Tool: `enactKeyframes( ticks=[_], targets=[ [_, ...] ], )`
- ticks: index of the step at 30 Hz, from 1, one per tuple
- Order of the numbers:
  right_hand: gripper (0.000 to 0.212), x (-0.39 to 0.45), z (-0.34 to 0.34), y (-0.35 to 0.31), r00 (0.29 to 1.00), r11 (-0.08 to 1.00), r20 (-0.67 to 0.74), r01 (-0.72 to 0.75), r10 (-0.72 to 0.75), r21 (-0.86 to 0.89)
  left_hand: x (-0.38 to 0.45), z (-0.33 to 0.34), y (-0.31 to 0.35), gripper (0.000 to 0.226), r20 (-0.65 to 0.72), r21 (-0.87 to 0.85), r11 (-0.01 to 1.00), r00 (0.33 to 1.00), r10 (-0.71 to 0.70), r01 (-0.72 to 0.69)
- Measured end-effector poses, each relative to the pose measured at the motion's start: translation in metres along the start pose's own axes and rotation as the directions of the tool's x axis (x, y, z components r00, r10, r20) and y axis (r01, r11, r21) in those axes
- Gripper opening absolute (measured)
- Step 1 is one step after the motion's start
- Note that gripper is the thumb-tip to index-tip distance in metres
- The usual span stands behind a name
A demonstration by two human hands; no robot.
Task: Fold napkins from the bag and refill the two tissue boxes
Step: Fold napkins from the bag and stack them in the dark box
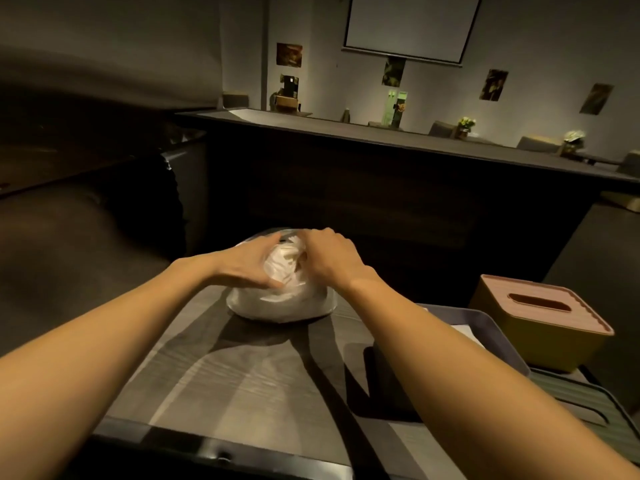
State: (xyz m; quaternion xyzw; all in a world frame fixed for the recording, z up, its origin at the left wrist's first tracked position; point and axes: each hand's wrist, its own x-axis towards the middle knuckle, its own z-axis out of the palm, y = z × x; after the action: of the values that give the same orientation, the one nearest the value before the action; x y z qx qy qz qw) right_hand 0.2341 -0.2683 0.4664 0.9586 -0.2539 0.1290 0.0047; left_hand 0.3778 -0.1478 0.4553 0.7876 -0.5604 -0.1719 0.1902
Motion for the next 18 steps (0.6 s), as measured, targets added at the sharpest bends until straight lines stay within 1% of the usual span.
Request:
enactKeyframes(
  ticks=[2,4,6,8,10,12,13,14,15,16,18],
  targets=[
    [0.018,-0.001,0.003,0.0,0.997,0.998,-0.074,0.029,-0.033,-0.058,-0.003,0.0,0.003,0.104,-0.023,-0.028,1.0,1.0,0.013,-0.014],
    [0.02,-0.003,0.004,-0.001,0.988,0.991,-0.116,0.086,-0.097,-0.099,-0.005,-0.001,0.002,0.094,-0.037,-0.036,0.999,0.999,0.036,-0.038],
    [0.037,-0.005,0.002,0.001,0.975,0.98,-0.114,0.183,-0.191,-0.076,-0.007,0.0,-0.001,0.086,-0.056,-0.027,0.998,0.997,0.062,-0.063],
    [0.058,-0.007,-0.001,0.002,0.947,0.949,-0.067,0.314,-0.314,-0.014,-0.01,0.0,-0.003,0.092,-0.063,-0.026,0.998,0.996,0.064,-0.065],
    [0.073,-0.007,0.001,-0.001,0.914,0.915,-0.028,0.404,-0.404,-0.013,-0.012,0.0,-0.003,0.097,-0.061,-0.014,0.998,0.996,0.06,-0.061],
    [0.08,-0.006,0.003,-0.004,0.901,0.901,-0.005,0.433,-0.433,-0.031,-0.014,0.0,-0.004,0.086,-0.058,-0.013,0.997,0.996,0.072,-0.073],
    [0.079,-0.006,0.003,-0.006,0.896,0.896,-0.01,0.443,-0.444,-0.039,-0.016,-0.001,-0.004,0.08,-0.059,-0.007,0.997,0.995,0.08,-0.08],
    [0.076,-0.006,0.002,-0.008,0.887,0.887,-0.028,0.459,-0.46,-0.044,-0.016,-0.002,-0.007,0.081,-0.068,-0.004,0.996,0.993,0.092,-0.093],
    [0.072,-0.007,0.001,-0.009,0.873,0.874,-0.053,0.483,-0.485,-0.046,-0.017,-0.002,-0.01,0.086,-0.075,-0.004,0.996,0.993,0.09,-0.09],
    [0.066,-0.008,0.0,-0.01,0.854,0.857,-0.076,0.513,-0.515,-0.047,-0.019,-0.002,-0.012,0.097,-0.078,-0.016,0.997,0.995,0.07,-0.071],
    [0.057,-0.009,-0.002,-0.012,0.82,0.822,-0.059,0.565,-0.569,-0.074,-0.024,-0.003,-0.013,0.128,-0.073,-0.042,0.999,0.997,0.014,-0.017]
  ],
)
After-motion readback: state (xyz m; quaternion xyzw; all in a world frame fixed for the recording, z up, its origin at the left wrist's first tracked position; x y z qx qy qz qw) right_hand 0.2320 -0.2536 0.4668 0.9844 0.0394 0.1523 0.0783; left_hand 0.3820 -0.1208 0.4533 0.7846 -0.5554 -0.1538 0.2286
